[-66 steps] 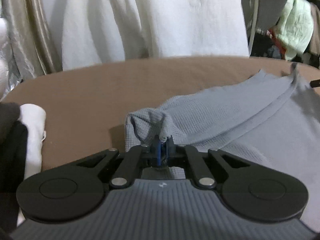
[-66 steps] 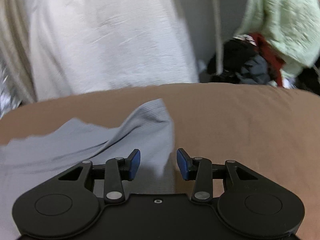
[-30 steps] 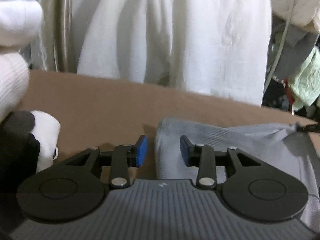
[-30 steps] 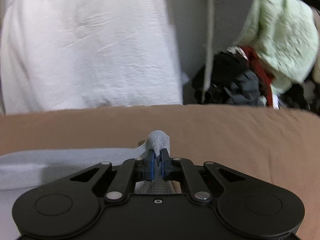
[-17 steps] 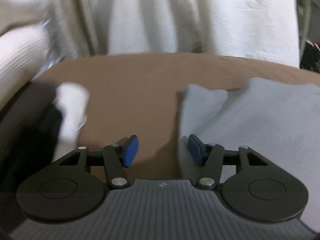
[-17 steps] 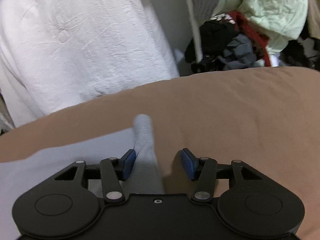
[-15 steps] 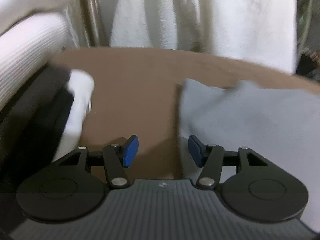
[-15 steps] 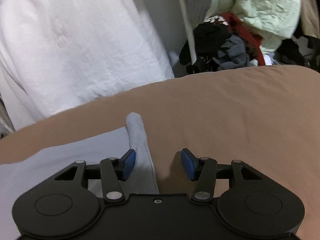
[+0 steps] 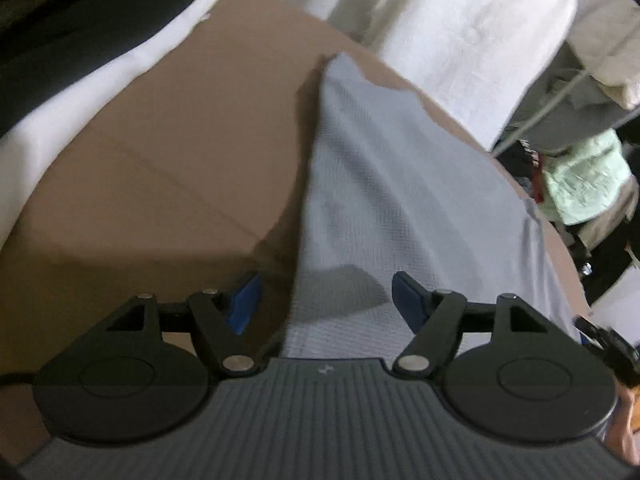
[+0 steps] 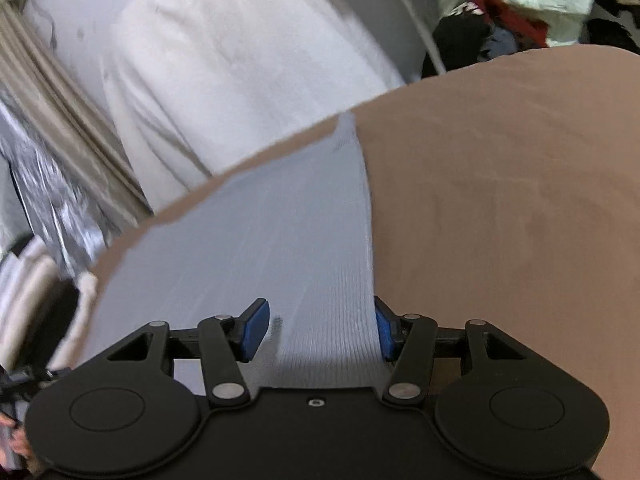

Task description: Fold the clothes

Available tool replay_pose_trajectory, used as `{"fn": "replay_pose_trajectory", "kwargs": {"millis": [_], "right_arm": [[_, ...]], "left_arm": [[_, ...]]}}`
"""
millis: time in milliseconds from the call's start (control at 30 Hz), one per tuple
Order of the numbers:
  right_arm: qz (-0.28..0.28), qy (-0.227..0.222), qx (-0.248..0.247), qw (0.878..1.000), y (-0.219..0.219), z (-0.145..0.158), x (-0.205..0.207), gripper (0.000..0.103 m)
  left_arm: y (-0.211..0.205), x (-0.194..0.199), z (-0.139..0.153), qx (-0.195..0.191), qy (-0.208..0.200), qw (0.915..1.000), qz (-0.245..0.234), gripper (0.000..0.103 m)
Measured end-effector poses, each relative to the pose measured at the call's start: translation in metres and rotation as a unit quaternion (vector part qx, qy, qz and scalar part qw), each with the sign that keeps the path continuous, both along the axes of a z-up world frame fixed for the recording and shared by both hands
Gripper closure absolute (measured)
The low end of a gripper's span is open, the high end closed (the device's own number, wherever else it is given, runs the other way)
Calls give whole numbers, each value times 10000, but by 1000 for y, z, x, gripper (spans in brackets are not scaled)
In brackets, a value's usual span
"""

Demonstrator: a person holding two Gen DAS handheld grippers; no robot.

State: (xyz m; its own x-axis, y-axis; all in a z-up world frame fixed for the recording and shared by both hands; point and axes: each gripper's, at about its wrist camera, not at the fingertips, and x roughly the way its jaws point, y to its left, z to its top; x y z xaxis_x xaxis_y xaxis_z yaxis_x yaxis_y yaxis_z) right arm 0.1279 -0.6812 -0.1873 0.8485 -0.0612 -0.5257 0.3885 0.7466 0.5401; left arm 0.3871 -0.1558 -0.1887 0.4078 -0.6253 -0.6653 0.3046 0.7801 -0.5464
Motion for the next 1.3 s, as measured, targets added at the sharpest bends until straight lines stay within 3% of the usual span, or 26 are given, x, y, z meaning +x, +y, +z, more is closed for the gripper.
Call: {"fn": "replay_pose_trajectory", "kwargs": {"millis": [33, 67, 100, 133, 167, 267, 333, 400, 567, 667, 700, 733, 800, 833, 867, 933, 1000, 1067, 1133, 1200, 1267, 1300], "right_arm": [[-55, -81, -43, 9999, 1, 2, -5, 44], [-113, -164, -100, 9998, 2, 5, -11, 45], [-170, -237, -178, 9994, 3, 6, -16, 53], [-202, -236, -281, 9991, 5, 7, -19, 67], [-158, -159, -338, 9992, 6, 8, -17, 98], [-82, 129, -795, 9967, 20, 15, -18, 98], [-187, 286, -1107, 9933, 26, 21, -24, 99], [-438, 406, -1106, 9921, 18, 19, -33, 100], [-833, 817, -1201, 9859, 19, 4, -36, 103], [-1444, 1462, -1522, 9668, 24, 1, -30, 101], [-1709, 1609, -1534, 9599, 25, 1, -33, 93], [-1878, 1683, -1531, 9555, 28, 4, -35, 93], [-2022, 2045, -1760, 9414, 39, 10, -35, 85], [-2002, 2136, -1863, 9379, 45, 14, -35, 68], [-1932, 2039, -1754, 9436, 49, 16, -37, 57], [-1776, 1770, -1447, 9572, 56, 21, -41, 54], [-1551, 1348, -759, 9757, 58, 18, -45, 49], [-1314, 889, 89, 9873, 58, 10, -46, 45], [-1110, 488, 917, 9884, 56, -3, -44, 45], [-1045, 296, 1241, 9863, 56, -12, -38, 45], [-1030, 211, 1300, 9859, 56, -17, -28, 44], [-1048, 192, 1265, 9862, 58, -20, -23, 43]], "left_arm": [[2, -2, -2, -97, -12, 9999, 39, 32], [2, -5, -4, -189, -49, 9998, -40, 39], [-3, -3, -5, -145, -130, 9990, -401, 77], [-14, -6, -7, 294, -271, 9961, -792, 87], [-19, -7, -7, 532, -417, 9942, -841, 87], [-16, -15, 10, 454, -483, 9949, -760, 90], [-15, -23, 20, 714, -715, 9916, -812, 92], [-12, -37, 24, 1086, -844, 9873, -795, 94], [-5, -47, 19, 1105, -546, 9909, -544, 94], [8, -46, 19, 970, -116, 9951, -175, 87], [14, -43, 17, 1031, 166, 9945, -9, 63], [21, -44, 13, 1192, 421, 9919, 150, 58], [35, -47, 10, 1037, 554, 9925, 336, 60], [40, -51, 13, 957, 609, 9926, 426, 60], [44, -55, 17, 884, 667, 9925, 518, 59], [52, -63, 24, 646, 732, 9935, 579, 59], [54, -71, 22, -40, 940, 9950, 326, 59], [50, -71, 9, -959, 1424, 9851, 81, 57], [46, -72, -5, -1522, 1802, 9718, 33, 55], [43, -73, -16, -1529, 1795, 9712, 342, 55], [42, -74, -24, -1406, 1632, 9734, 777, 54], [42, -73, -29, -1471, 1608, 9707, 1014, 54]]}}
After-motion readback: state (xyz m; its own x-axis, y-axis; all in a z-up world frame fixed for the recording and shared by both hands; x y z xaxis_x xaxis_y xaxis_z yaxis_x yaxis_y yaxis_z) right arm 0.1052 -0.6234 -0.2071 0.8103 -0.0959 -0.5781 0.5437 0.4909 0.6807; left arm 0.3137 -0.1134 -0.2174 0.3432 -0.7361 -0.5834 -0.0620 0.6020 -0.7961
